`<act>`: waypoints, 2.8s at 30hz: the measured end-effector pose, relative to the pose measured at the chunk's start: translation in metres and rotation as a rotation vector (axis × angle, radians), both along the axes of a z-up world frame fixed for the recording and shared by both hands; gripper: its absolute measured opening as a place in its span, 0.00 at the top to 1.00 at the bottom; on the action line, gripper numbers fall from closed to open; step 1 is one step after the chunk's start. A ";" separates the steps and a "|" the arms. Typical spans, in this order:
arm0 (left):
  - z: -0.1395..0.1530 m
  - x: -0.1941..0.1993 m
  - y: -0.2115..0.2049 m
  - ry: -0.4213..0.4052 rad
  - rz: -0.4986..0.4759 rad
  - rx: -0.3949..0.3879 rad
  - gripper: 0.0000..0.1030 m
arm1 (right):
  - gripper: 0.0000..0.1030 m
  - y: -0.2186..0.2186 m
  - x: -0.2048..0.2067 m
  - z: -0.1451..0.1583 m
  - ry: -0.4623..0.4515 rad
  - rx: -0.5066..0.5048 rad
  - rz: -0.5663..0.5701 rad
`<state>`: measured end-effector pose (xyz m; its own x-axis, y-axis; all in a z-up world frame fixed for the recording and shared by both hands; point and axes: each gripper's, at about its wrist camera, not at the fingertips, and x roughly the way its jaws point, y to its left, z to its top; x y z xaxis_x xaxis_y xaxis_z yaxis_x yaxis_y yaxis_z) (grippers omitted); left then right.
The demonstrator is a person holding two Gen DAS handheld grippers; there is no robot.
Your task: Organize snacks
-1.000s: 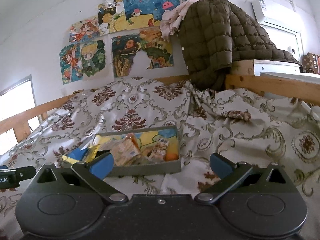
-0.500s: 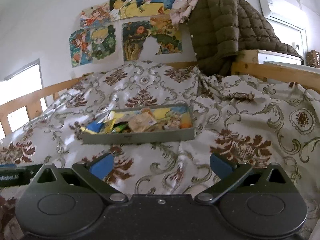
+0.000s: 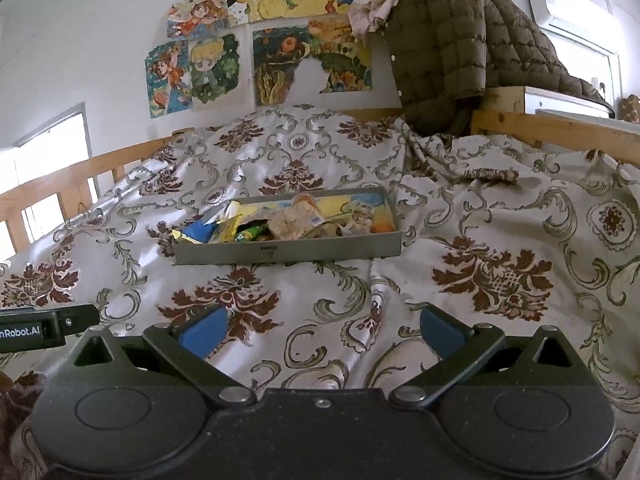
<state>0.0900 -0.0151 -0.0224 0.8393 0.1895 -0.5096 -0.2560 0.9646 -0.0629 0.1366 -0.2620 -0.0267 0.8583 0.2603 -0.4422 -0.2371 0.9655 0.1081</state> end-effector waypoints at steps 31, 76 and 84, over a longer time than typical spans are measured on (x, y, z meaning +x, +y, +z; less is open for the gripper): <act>-0.007 0.004 -0.002 0.018 0.006 0.001 0.00 | 0.01 0.002 0.004 -0.004 0.016 -0.005 0.016; -0.017 0.007 0.007 0.119 0.083 -0.054 0.00 | 0.01 0.004 0.003 -0.007 0.023 -0.009 0.019; -0.015 0.007 0.001 0.119 0.067 -0.034 0.00 | 0.01 0.005 0.003 -0.007 0.024 -0.009 0.018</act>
